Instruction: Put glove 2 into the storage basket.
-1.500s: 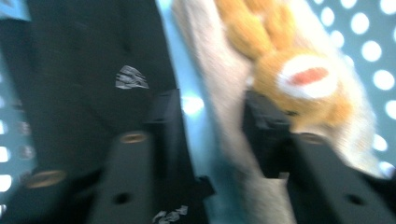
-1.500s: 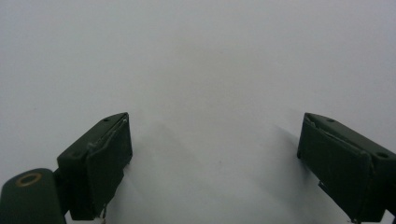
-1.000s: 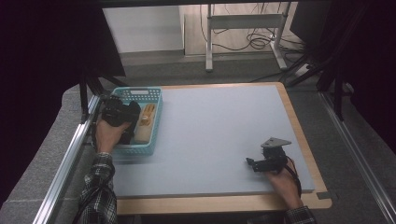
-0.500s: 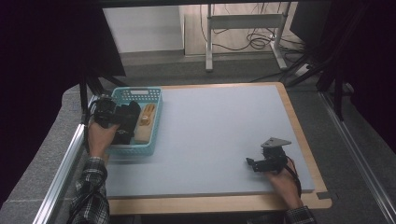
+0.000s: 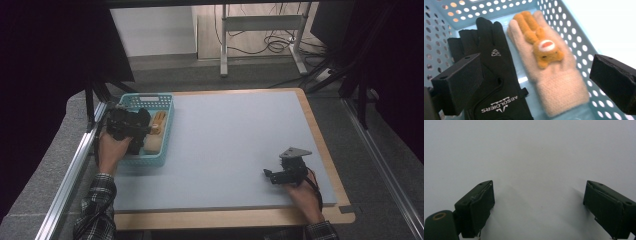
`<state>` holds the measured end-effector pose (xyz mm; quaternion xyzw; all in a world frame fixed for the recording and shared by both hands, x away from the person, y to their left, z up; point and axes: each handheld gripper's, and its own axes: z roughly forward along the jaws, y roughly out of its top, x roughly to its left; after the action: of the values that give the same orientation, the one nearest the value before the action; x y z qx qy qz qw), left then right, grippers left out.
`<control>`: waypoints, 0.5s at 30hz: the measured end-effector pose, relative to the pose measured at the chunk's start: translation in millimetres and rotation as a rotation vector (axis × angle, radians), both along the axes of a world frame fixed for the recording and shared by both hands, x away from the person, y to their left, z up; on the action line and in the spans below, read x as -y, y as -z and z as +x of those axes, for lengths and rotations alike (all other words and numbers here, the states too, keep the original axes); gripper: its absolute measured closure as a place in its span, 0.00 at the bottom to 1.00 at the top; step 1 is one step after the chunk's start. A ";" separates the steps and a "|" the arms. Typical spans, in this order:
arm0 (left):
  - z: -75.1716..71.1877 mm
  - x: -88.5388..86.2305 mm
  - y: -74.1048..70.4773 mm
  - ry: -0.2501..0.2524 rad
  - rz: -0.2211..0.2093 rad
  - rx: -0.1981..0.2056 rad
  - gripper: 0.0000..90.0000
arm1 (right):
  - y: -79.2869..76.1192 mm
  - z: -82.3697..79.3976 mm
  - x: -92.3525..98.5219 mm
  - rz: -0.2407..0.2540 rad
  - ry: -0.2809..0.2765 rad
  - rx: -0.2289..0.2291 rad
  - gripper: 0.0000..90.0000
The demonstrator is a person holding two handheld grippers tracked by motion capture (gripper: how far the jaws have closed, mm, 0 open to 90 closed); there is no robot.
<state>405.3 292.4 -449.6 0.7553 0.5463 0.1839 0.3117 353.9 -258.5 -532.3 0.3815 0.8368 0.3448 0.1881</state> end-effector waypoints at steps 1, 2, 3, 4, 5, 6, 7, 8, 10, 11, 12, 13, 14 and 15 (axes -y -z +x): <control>-1.0 1.0 -0.4 0.003 0.000 0.000 0.00 | 0.0 0.0 0.0 0.000 0.000 0.000 0.11; -1.8 1.8 -0.5 0.007 -0.002 0.003 0.00 | 0.0 0.0 0.0 0.000 0.000 0.000 0.11; -3.2 3.1 -0.9 0.012 -0.003 0.005 0.00 | 0.0 0.0 0.0 0.000 0.000 0.000 0.11; -4.0 4.1 -1.0 0.014 -0.006 0.007 0.00 | 0.0 0.0 0.0 0.000 0.000 0.000 0.11; -5.2 5.3 -1.3 0.020 -0.006 0.009 0.00 | 0.0 0.0 0.0 0.000 0.000 0.000 0.11; -7.7 8.6 -1.7 0.029 -0.010 0.013 0.00 | 0.0 0.0 0.0 0.000 0.000 0.000 0.11; -8.7 10.0 -1.8 0.032 -0.016 0.016 0.00 | 0.0 0.0 0.0 0.000 0.000 0.000 0.11; -8.7 10.0 -1.8 0.032 -0.016 0.016 0.00 | 0.0 0.0 0.0 0.000 0.000 0.000 0.11; -13.4 16.9 -2.3 0.056 -0.038 0.023 0.00 | 0.0 0.0 0.0 0.000 0.000 0.000 0.11; -13.4 16.9 -2.3 0.056 -0.038 0.023 0.00 | 0.0 0.0 0.0 0.000 0.000 0.000 0.11; -14.8 19.0 -2.5 0.065 -0.043 0.026 0.00 | 0.0 0.0 0.0 0.000 0.000 0.000 0.11; -16.0 21.4 -2.5 0.075 -0.050 0.030 0.00 | 0.0 0.0 0.0 0.000 0.000 0.000 0.11; -18.7 26.8 -2.4 0.092 -0.055 0.037 0.00 | 0.0 0.0 0.0 0.000 0.000 0.000 0.11; -18.7 26.8 -2.4 0.092 -0.055 0.037 0.00 | 0.0 0.0 0.0 0.000 0.000 0.000 0.11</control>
<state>386.6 265.6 -447.1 0.7673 0.5102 0.1682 0.3503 353.9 -258.6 -532.3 0.3814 0.8369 0.3446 0.1880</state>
